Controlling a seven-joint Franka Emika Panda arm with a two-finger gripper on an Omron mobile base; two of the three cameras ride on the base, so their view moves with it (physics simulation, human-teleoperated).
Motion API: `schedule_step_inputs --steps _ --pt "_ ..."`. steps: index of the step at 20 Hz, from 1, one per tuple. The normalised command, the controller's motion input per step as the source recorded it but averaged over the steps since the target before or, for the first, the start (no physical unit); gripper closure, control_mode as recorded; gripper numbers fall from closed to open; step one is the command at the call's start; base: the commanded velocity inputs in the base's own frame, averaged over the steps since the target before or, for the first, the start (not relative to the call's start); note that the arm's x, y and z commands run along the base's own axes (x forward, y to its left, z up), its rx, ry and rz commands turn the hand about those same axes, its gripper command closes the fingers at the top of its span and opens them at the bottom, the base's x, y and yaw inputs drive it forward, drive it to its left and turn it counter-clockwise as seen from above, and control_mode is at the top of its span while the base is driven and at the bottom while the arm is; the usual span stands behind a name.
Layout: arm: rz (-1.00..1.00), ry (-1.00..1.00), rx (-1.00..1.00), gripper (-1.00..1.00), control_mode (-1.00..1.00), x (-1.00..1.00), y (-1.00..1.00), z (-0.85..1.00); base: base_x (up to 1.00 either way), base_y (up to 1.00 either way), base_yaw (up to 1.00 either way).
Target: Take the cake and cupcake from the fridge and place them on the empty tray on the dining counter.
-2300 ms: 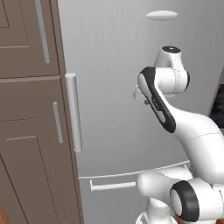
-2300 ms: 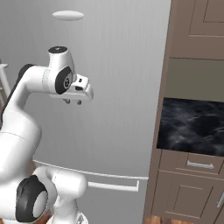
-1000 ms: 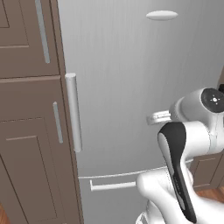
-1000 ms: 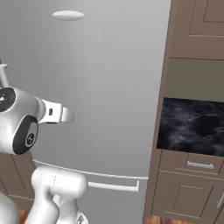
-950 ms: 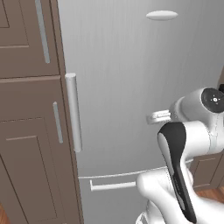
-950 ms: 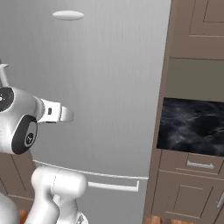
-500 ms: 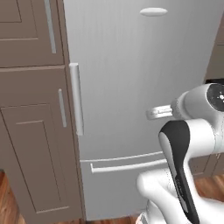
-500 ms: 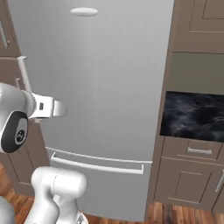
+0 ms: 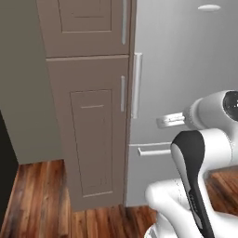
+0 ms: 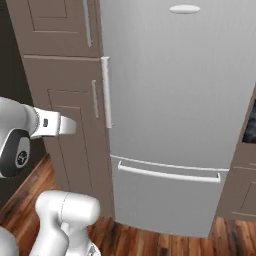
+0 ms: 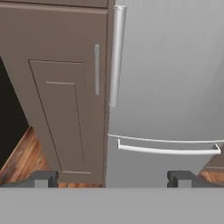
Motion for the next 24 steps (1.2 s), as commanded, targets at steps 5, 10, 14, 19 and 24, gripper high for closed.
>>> schedule_step_inputs --steps 5,10,14,19,24 --pt "0.00 0.00 0.00 -1.00 1.00 0.00 0.00 0.00 0.13 0.97 0.00" --pt "0.00 0.00 0.00 -1.00 1.00 0.00 0.00 0.00 0.03 0.06 -0.09" --pt "0.00 0.00 0.00 -1.00 1.00 0.00 0.00 0.00 0.00 -0.13 -0.32" --pt "0.00 0.00 0.00 -1.00 1.00 0.00 0.00 0.00 0.00 -0.09 -0.31" --pt "0.00 0.00 0.00 -1.00 1.00 0.00 0.00 0.00 0.08 0.09 -0.28"
